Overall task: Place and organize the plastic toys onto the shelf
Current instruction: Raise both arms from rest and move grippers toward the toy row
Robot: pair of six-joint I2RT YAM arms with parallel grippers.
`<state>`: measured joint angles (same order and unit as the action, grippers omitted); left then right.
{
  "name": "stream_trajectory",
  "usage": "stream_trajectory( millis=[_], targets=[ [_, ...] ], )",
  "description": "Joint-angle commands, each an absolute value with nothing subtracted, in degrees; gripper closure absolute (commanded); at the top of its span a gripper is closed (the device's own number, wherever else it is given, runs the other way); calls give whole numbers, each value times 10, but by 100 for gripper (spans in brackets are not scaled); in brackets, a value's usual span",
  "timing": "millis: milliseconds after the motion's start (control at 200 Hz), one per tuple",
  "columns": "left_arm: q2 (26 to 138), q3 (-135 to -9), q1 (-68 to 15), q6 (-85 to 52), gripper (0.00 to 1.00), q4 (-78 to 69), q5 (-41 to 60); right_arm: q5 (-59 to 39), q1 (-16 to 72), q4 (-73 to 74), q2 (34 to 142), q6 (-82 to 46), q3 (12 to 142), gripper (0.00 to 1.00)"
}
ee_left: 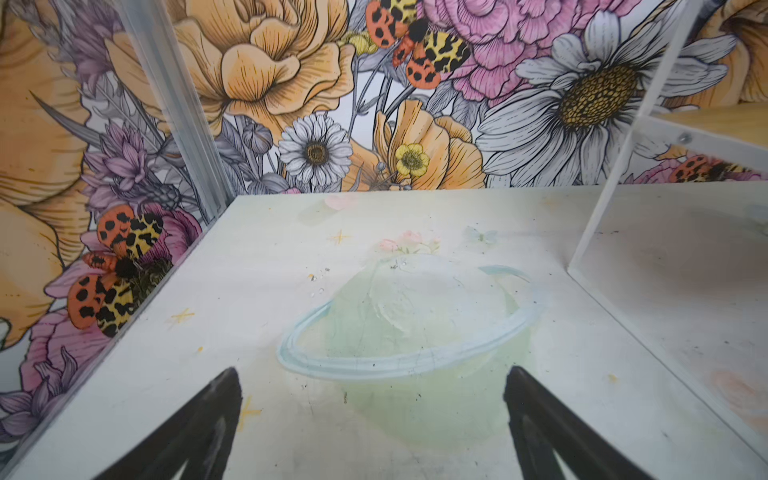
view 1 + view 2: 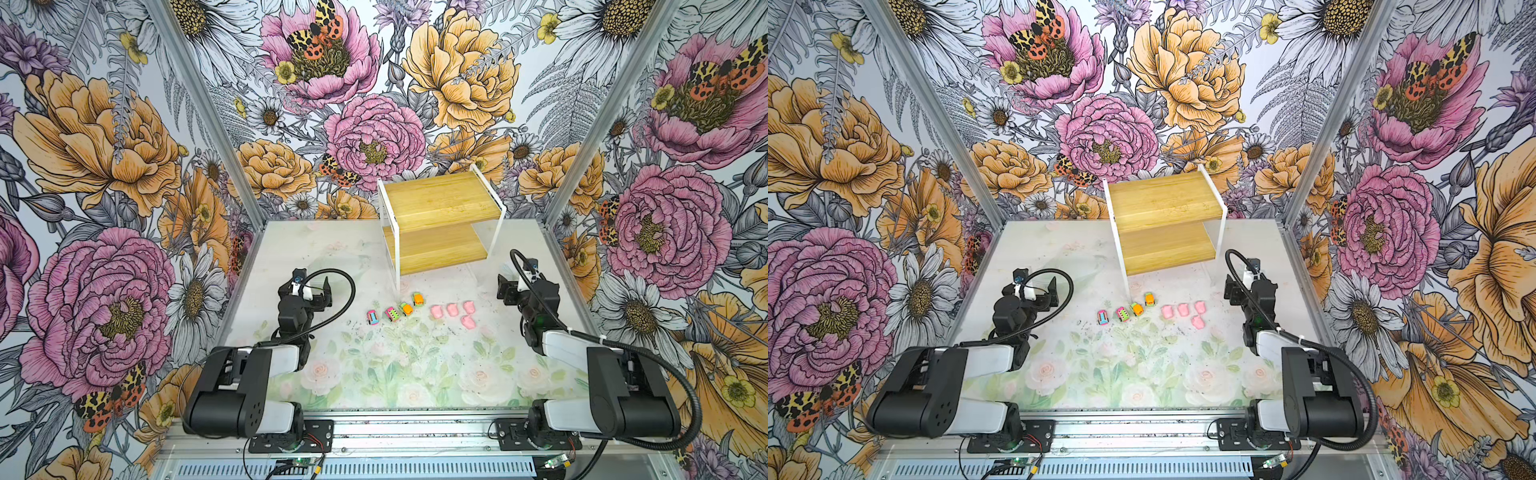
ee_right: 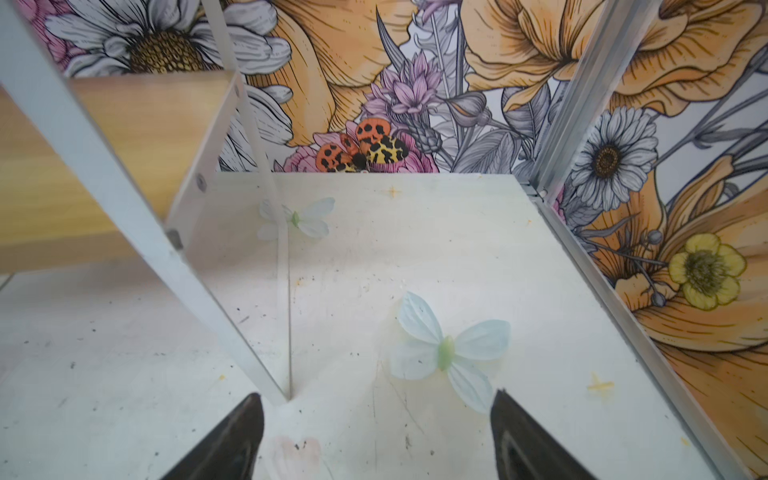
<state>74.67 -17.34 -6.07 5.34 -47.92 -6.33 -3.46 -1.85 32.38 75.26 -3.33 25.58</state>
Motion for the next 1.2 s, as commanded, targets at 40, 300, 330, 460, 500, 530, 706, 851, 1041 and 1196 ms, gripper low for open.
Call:
stream_trajectory(
  millis=[40,300,330,460,500,530,706,851,1041,1196],
  targets=[
    [632,-257,-101,37,1,-247,-36,-125,-20,193,672,-55,281,15],
    [576,-243,-288,-50,1,-190,-130,-263,-5,136,563,-208,222,13],
    [580,-238,-306,-62,1,-191,-147,-272,1,143,558,-227,211,13],
    [602,-219,-365,-99,1,-192,-184,-265,44,171,565,-282,167,13],
    [605,-210,-375,-109,1,-199,-190,-262,55,180,577,-289,156,13],
    [606,-204,-378,-117,1,-204,-191,-260,62,188,586,-294,148,13],
    [584,-160,-384,-148,1,-235,-197,-214,87,193,598,-337,136,12],
    [554,-140,-380,-152,1,-227,-200,-172,104,179,611,-333,129,14],
    [546,-127,-359,-162,1,-218,-191,-122,142,207,657,-350,120,16],
    [536,-102,-333,-182,1,-251,-158,-48,185,246,674,-350,104,16]
  ],
)
